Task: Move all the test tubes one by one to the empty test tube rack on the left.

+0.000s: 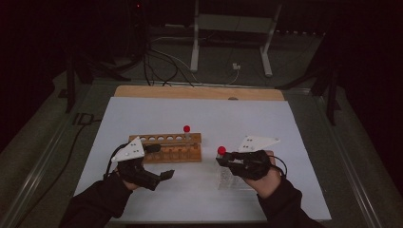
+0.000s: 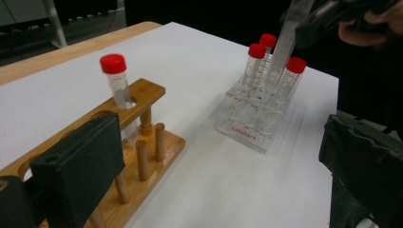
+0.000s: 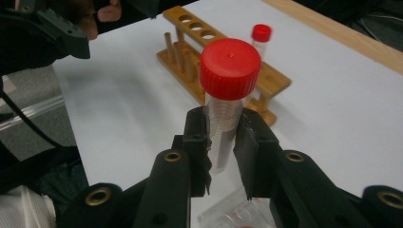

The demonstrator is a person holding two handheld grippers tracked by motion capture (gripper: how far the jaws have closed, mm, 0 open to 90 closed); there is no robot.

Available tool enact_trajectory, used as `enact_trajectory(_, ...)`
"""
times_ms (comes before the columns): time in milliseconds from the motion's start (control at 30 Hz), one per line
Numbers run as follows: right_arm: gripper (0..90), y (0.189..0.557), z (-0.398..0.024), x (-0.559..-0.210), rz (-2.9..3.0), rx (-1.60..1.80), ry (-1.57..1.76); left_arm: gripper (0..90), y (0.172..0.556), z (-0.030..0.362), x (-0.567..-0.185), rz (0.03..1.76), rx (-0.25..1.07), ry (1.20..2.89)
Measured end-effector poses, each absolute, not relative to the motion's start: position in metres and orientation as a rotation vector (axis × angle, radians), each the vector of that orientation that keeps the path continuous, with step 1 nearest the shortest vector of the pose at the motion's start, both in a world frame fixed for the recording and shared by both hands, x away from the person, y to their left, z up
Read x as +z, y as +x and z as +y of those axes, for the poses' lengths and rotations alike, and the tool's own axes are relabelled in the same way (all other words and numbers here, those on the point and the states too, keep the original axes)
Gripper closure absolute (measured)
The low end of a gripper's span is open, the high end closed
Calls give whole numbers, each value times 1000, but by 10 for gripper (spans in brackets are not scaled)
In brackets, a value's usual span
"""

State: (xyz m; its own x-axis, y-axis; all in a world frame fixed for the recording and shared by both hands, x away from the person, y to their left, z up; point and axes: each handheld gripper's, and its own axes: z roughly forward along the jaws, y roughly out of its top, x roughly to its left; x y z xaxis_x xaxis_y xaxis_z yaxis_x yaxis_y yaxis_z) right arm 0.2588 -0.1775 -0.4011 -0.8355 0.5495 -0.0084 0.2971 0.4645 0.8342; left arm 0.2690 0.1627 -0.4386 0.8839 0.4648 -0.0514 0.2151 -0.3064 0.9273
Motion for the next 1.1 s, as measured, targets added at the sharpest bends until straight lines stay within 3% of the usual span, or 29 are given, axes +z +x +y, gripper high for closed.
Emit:
enact_trajectory(533,752,256,-140,-422,2558,1257,652,23,265,133,-421,391,232,1908)
enact_trajectory(800,752,254,-130,-427,2591,1244,627,71,265,121,-419,360,218,1910)
enact_trajectory(1100,753,252,-123,-429,2608,1239,608,269,266,110,-421,324,204,1919)
